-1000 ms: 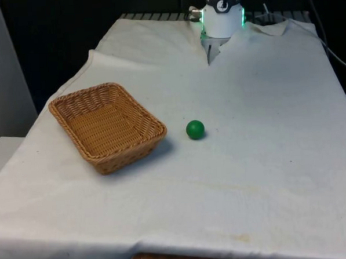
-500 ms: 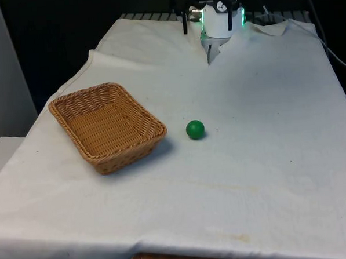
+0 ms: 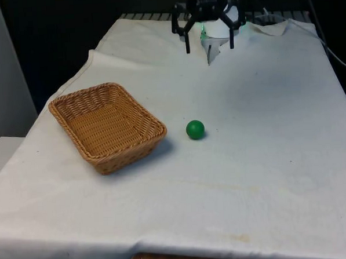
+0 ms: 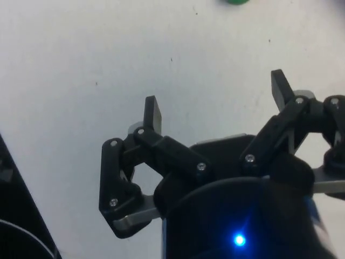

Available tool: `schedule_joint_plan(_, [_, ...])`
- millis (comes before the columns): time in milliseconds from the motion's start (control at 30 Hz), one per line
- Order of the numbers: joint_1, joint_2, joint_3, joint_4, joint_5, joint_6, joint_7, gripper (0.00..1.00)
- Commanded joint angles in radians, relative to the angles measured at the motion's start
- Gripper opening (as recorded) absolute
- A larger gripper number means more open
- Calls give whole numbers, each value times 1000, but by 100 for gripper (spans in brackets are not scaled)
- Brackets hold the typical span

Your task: Pick up the ball and place it into the basket.

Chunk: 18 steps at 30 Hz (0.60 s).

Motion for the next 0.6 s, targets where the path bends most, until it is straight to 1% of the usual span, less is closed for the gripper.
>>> schedule_joint_plan(0, [-3, 14, 6, 4, 28, 11, -18, 100])
schedule_joint_plan(33, [-4, 35, 6, 9, 47, 21, -31, 100])
schedule_joint_plan(167, [-9, 79, 3, 23, 80, 37, -46, 100])
schedule_joint_plan(200, [-2, 71, -2, 19, 58, 33, -31, 100])
schedule_joint_plan(233, [-9, 90, 3, 28, 88, 41, -49, 100])
schedule_joint_plan(400, [-12, 145, 2, 45, 121, 62, -55, 100])
schedule_joint_plan(433, [-14, 164, 2, 51, 127, 69, -54, 100])
schedule_joint_plan(500, [-13, 185, 3, 54, 137, 83, -53, 100])
schedule_joint_plan(533, [-7, 177, -6, 53, 119, 71, -45, 100])
schedule_joint_plan(567, [-13, 194, 4, 56, 141, 88, -52, 100])
